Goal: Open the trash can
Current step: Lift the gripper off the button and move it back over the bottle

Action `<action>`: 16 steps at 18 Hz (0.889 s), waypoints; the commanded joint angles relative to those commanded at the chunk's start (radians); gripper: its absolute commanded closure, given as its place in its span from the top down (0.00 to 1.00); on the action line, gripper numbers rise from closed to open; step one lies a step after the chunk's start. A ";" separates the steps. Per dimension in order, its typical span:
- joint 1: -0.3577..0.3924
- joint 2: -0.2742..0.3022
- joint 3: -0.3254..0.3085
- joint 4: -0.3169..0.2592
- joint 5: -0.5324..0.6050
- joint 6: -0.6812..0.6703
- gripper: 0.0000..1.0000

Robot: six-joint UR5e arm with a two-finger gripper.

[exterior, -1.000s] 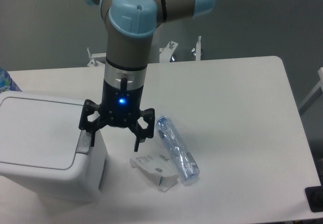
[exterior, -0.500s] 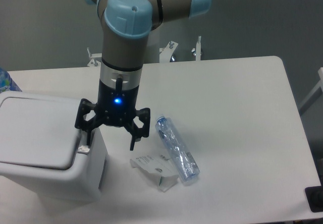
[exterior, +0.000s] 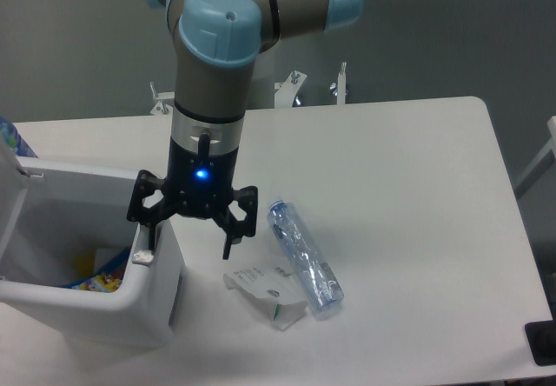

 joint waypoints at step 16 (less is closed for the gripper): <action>0.215 -0.103 -0.026 0.083 0.235 0.303 1.00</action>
